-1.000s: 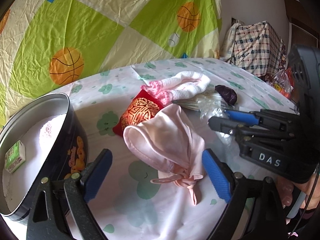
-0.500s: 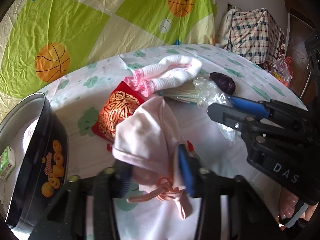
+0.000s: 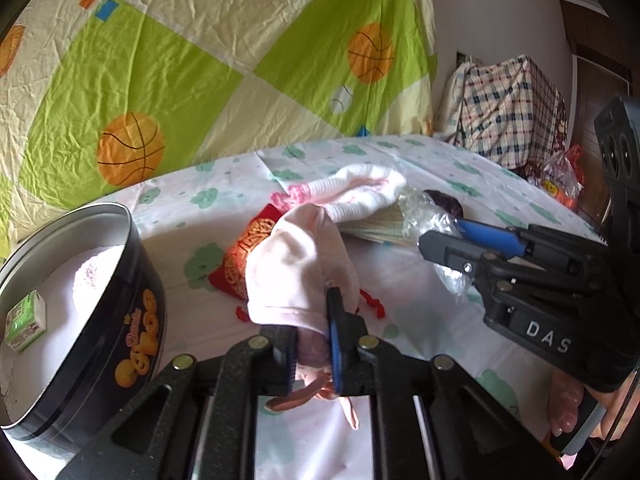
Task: Organize soft objects
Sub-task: 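Carry the pink cloth toward the tin with left tool while right tool holds bag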
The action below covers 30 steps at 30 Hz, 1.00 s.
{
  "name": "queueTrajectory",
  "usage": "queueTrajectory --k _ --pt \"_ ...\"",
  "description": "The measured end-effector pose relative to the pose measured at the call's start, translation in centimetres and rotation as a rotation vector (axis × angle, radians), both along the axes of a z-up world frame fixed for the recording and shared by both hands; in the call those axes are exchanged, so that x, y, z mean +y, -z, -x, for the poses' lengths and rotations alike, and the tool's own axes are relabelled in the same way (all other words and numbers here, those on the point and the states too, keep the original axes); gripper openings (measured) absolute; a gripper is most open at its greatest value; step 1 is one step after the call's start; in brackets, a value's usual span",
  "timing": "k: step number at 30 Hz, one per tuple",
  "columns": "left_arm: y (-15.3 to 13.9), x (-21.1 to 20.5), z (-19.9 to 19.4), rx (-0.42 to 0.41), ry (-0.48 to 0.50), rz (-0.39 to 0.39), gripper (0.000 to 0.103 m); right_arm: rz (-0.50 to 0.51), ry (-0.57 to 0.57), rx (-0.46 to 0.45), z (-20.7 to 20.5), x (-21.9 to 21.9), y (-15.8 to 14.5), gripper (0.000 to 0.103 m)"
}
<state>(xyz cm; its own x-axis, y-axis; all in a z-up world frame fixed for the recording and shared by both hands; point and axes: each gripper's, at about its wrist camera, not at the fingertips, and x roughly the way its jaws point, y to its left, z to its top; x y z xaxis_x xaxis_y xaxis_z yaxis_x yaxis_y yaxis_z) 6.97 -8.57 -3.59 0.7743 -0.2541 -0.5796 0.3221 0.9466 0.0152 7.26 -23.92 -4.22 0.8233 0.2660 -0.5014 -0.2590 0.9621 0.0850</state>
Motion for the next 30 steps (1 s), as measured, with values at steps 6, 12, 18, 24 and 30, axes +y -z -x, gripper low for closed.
queueTrajectory --k 6,12,18,24,30 --pt "-0.6 1.1 0.6 -0.060 -0.054 0.035 0.011 0.004 -0.004 -0.033 0.5 0.2 -0.2 0.033" --pt "-0.8 2.0 1.0 -0.095 -0.096 0.057 0.011 0.005 -0.002 -0.081 1.3 0.2 -0.5 0.033" --pt "-1.0 2.3 1.5 -0.125 -0.119 0.065 0.011 0.013 -0.002 -0.106 1.6 0.4 -0.5 0.033" --pt "-1.2 2.8 2.0 -0.148 -0.133 0.072 0.011 0.006 0.005 -0.112 1.7 0.6 -0.6 0.033" --pt "-1.3 3.4 2.7 -0.180 -0.157 0.075 0.011 0.022 -0.009 -0.125 2.1 1.7 -0.7 0.033"
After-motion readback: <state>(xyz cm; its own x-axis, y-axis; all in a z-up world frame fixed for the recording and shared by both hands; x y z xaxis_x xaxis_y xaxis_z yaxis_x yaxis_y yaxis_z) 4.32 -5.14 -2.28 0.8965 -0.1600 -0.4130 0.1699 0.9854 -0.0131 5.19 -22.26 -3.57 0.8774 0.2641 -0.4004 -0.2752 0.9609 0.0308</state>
